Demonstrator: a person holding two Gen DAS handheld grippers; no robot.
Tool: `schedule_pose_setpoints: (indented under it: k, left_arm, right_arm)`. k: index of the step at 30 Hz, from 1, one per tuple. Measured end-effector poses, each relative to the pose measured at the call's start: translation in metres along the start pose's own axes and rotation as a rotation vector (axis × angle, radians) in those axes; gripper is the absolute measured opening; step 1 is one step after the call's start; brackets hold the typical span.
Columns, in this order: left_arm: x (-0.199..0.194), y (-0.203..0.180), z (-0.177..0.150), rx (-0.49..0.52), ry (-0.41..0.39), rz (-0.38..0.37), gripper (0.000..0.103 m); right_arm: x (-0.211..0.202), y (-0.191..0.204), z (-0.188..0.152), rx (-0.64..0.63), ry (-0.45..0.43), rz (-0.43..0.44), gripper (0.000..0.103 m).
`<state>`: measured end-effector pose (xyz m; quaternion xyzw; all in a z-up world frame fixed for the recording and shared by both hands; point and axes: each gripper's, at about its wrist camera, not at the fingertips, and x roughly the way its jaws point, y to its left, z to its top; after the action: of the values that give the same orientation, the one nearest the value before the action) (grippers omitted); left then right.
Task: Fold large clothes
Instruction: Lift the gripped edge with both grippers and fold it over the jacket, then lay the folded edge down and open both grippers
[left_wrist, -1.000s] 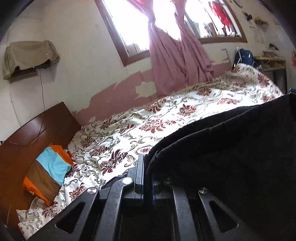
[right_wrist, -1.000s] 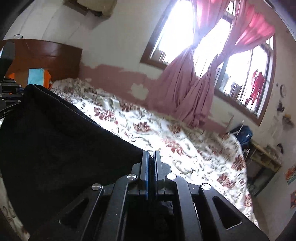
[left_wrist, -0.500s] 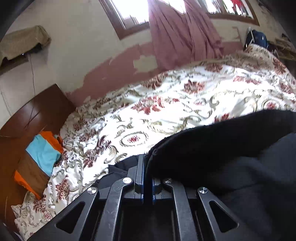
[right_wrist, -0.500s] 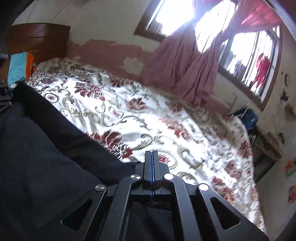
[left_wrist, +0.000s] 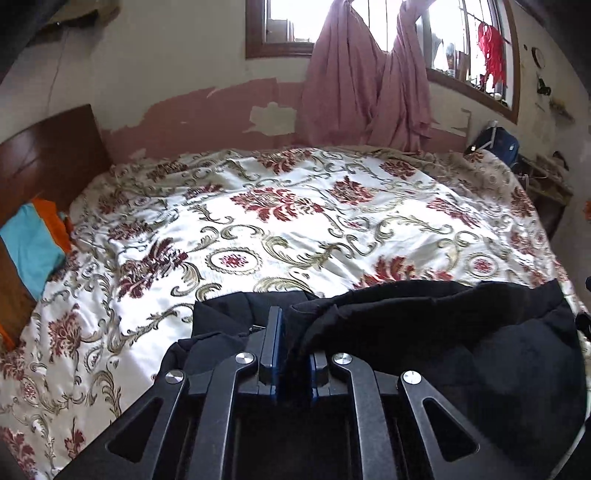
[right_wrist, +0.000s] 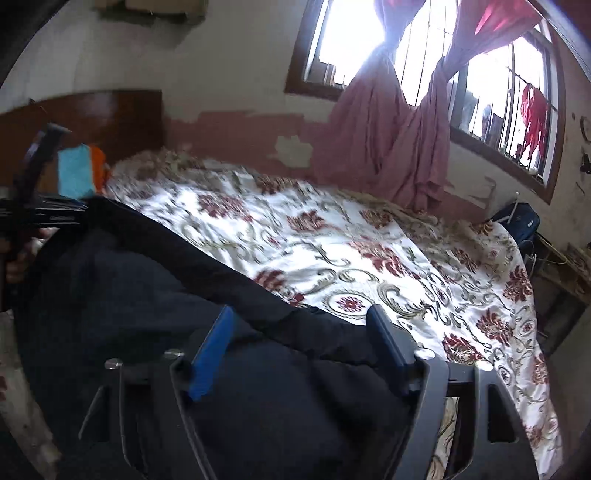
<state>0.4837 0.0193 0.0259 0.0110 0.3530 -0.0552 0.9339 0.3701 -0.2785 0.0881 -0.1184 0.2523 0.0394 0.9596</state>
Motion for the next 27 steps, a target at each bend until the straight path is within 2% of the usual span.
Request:
schedule_pose_setpoints:
  k: [6,11,16,19,24,27]
  left_arm:
    - [-0.018,0.019,0.008,-0.111,0.042,-0.112,0.014]
    - [-0.033,0.021,0.011,-0.136,0.043,-0.128,0.014]
    - [-0.043,0.032,0.016,-0.228,0.074,-0.207,0.014]
    - [-0.051,0.029,0.016,-0.2,0.061,-0.194,0.014]
    - [-0.055,0.039,0.018,-0.269,0.071,-0.25,0.015]
    - [-0.056,0.032,0.017,-0.207,0.07,-0.212,0.018]
  right_arm:
    - [-0.032,0.011,-0.013,-0.019,0.012,0.045,0.07]
    - [-0.043,0.01,-0.022,0.009,0.025,0.066,0.07]
    - [-0.042,0.011,-0.036,0.047,0.06,0.103,0.07]
    - [-0.041,0.012,-0.044,0.062,0.074,0.119,0.071]
    - [-0.039,0.01,-0.054,0.122,0.08,0.16,0.084]
    - [-0.036,0.01,-0.058,0.132,0.082,0.171,0.089]
